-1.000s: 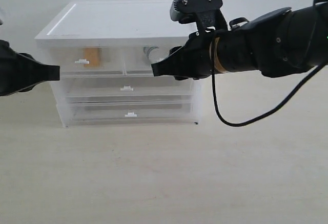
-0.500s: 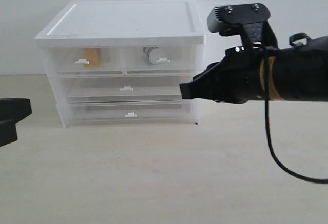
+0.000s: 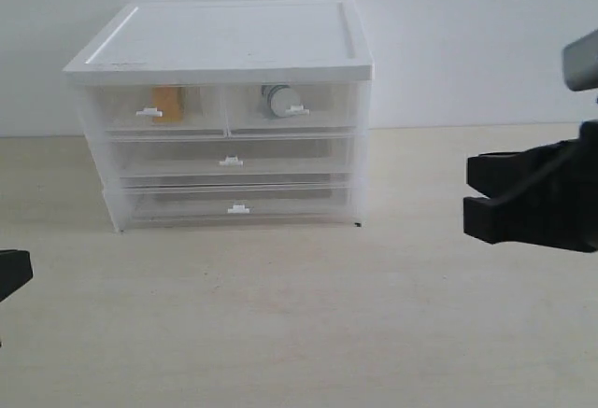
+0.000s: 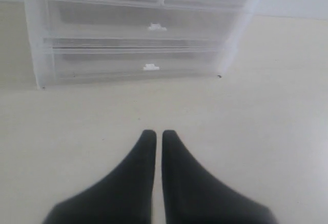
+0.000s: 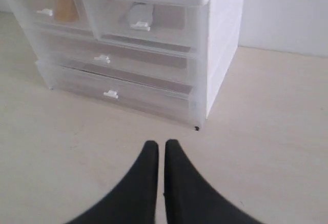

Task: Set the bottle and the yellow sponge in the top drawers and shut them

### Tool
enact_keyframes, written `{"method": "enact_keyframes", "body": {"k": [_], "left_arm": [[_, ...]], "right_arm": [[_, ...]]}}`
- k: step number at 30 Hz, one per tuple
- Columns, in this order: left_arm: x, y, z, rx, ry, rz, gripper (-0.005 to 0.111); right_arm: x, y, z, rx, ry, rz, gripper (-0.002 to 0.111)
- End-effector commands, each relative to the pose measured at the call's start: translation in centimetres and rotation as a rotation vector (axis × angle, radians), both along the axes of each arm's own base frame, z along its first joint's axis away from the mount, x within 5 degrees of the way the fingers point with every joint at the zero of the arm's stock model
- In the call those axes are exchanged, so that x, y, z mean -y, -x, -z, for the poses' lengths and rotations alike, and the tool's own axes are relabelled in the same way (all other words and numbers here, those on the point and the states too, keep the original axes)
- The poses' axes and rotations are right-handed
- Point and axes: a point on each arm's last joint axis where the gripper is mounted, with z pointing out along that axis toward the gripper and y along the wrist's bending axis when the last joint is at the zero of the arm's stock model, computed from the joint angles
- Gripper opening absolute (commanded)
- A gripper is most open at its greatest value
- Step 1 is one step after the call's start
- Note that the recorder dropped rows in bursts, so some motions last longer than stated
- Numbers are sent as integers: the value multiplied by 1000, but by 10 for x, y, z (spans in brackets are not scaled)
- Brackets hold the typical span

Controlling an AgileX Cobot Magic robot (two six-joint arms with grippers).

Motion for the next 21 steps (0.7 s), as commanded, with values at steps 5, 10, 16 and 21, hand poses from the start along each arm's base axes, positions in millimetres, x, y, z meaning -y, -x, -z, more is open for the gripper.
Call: {"method": "enact_keyframes", "body": {"k": [5,10,16,21], "left_arm": [[-3,1,5,2,24,-43,4],[-2,2,6,-11,24,-28,4],[2,6,9,-61,25,25,4],[3,7,10,-73,25,38,4]], "right_arm": [[22,26,6,53,-38,62,0],[21,28,10,39,-39,43,0],[17,31,11,20,-52,-14,0],[17,31,11,20,-52,-14,0]]}}
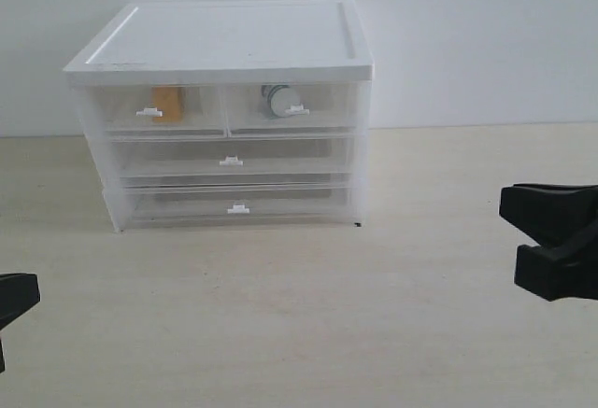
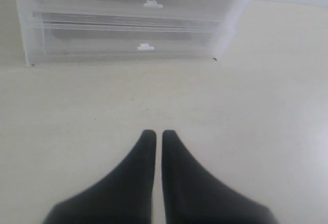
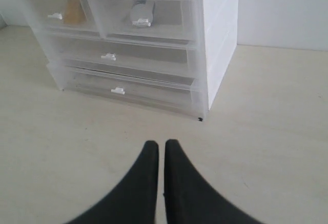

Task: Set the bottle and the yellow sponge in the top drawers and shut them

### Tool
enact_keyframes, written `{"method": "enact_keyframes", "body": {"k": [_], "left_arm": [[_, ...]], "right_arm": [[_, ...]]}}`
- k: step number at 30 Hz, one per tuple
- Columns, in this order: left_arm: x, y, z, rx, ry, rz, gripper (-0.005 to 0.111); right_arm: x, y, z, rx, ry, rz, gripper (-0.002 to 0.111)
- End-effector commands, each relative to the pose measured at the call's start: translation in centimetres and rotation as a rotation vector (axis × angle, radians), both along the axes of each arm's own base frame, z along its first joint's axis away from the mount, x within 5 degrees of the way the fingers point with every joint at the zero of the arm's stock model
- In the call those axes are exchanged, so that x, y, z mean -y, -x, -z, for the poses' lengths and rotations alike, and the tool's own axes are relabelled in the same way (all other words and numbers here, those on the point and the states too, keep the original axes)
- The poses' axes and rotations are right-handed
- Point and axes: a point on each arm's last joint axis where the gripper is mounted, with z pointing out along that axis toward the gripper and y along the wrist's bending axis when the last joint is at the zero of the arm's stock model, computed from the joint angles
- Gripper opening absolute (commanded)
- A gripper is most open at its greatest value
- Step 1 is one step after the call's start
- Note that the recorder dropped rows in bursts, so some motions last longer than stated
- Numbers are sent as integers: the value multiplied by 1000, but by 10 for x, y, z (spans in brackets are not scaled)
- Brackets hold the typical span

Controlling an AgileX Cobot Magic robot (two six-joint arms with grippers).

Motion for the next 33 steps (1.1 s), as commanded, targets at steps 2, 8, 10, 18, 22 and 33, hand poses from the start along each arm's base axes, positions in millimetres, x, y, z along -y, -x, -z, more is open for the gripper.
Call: {"method": "enact_keyframes", "body": {"k": [2,8,10,18,22,33], "left_arm": [[2,3,2,-26,14,24,4],[2,3,2,-23,14,20,4],[2,3,2,-23,14,20,4],[2,3,2,-23,14,20,4],[2,4,0,-13,18,21,4],[-23,53,-45,426,129,-6,4]], "right_arm": [[0,1,0,1,3,-7,0],[0,1,0,1,3,-7,0],[0,1,0,1,3,-7,0],[0,1,1,-6,-9,-2,0],[0,1,1,-6,-9,-2,0],[0,1,1,-7,-9,-4,0]]}}
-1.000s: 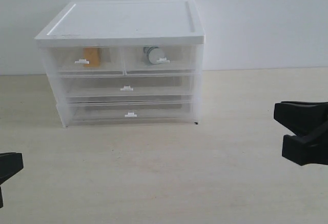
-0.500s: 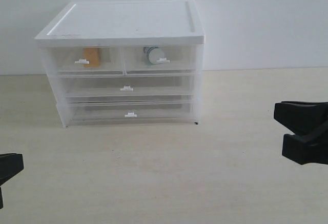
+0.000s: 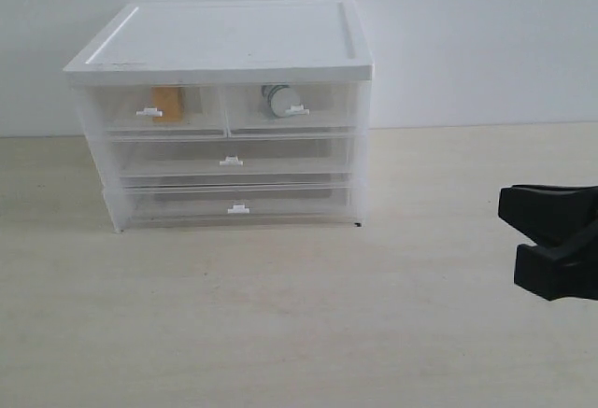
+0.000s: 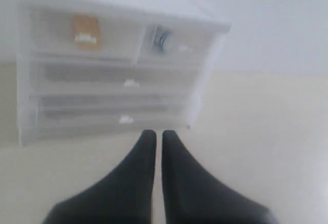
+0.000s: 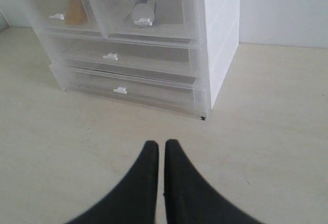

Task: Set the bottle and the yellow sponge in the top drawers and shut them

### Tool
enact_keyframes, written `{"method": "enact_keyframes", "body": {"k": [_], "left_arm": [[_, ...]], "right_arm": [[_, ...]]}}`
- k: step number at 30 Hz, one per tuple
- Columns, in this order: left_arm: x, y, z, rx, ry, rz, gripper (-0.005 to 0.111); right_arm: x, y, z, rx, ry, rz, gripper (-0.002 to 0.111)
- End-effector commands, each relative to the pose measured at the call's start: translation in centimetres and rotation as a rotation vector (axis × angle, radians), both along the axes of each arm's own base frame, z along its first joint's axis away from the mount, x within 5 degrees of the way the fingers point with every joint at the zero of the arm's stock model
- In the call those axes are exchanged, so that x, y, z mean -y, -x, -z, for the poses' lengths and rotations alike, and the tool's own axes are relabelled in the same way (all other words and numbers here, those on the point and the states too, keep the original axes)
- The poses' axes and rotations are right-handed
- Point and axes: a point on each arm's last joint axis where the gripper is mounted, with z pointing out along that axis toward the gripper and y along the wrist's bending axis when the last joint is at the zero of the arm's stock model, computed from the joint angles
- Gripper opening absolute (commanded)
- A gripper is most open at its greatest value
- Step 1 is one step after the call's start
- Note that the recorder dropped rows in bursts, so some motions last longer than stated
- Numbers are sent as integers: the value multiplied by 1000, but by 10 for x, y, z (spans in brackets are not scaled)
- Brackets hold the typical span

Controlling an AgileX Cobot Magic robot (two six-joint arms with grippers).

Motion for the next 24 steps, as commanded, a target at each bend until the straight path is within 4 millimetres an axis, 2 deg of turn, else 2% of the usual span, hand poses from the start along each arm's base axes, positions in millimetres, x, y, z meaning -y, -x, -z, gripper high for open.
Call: {"method": "enact_keyframes", "body": {"k": [1,8,15,19,22,24], "left_arm": [[-13,26,-16,224,9,-27,4],[-27,50,-23,437,-60,-163,4],[-34,43,-9,418,-140,-333,4],[-40,37,6,409,-212,-418,4],[-40,32,27,370,-289,-416,4],[-42,29,42,327,-267,-432,4]], "right_arm": [[0,1,0,1,2,-2,0],[0,1,0,1,2,-2,0],[0,0,0,2,3,-1,0],[0,0,0,2,3,-1,0],[0,0,0,2,3,-1,0],[0,0,0,2,3,-1,0]]}}
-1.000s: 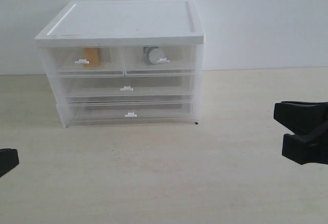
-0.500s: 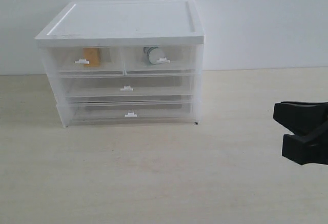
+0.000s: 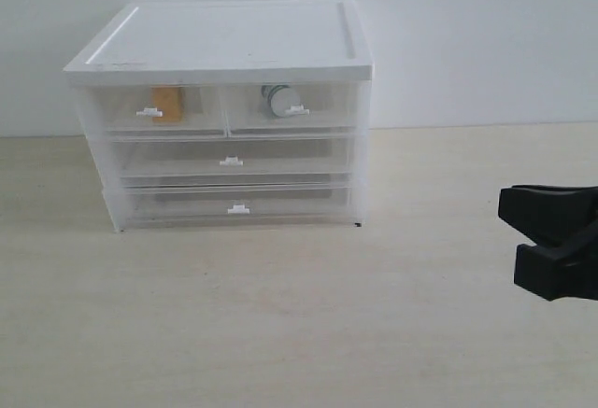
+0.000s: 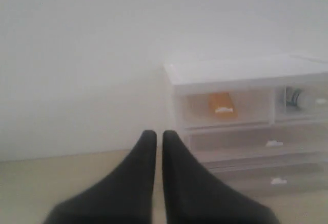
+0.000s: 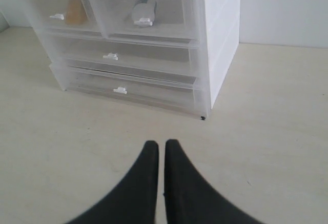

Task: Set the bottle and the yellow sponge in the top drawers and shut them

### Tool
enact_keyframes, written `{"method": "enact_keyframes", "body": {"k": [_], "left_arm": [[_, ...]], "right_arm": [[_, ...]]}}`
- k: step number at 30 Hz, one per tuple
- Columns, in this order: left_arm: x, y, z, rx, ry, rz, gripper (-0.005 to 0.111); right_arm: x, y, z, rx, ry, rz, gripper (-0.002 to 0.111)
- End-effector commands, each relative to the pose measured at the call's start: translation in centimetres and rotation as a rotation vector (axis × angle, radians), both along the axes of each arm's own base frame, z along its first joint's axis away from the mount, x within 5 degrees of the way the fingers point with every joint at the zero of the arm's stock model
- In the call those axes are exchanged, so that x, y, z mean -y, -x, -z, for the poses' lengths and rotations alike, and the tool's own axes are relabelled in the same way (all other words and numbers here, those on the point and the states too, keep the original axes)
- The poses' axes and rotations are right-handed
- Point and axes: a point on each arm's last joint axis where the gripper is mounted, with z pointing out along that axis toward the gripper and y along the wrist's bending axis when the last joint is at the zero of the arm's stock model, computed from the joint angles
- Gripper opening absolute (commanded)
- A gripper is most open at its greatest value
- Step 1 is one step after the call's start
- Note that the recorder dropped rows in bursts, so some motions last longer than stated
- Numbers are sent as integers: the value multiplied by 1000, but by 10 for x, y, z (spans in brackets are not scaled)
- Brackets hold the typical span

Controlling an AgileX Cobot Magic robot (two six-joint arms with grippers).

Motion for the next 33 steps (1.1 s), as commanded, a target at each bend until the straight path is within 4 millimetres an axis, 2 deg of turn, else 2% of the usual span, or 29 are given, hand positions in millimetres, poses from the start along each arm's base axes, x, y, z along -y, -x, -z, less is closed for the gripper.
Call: {"method": "enact_keyframes", "body": {"k": [1,5,7,12,23,25,28,29,33], "left_arm": [[-3,-4,21,-36,38,-36,4],[-2,-4,23,-63,150,-10,4],[-1,-4,26,-102,133,-2,4],[0,-2,49,-346,88,-8,4],[0,-2,49,-350,93,-8,4],[-1,-2,48,-335,50,-21,4],[-8,-2,46,-308,-187,-81,4],[-9,-2,46,-307,-207,-87,4],[-4,-2,47,-319,-47,-46,4]], "right_arm": [[0,0,0,3,5,-1,0],[0,0,0,3,5,-1,0],[0,0,0,3,5,-1,0],[0,0,0,3,5,-1,0],[0,0,0,3,5,-1,0],[0,0,0,3,5,-1,0],[0,0,0,3,5,-1,0],[0,0,0,3,5,-1,0],[0,0,0,3,5,-1,0]]}}
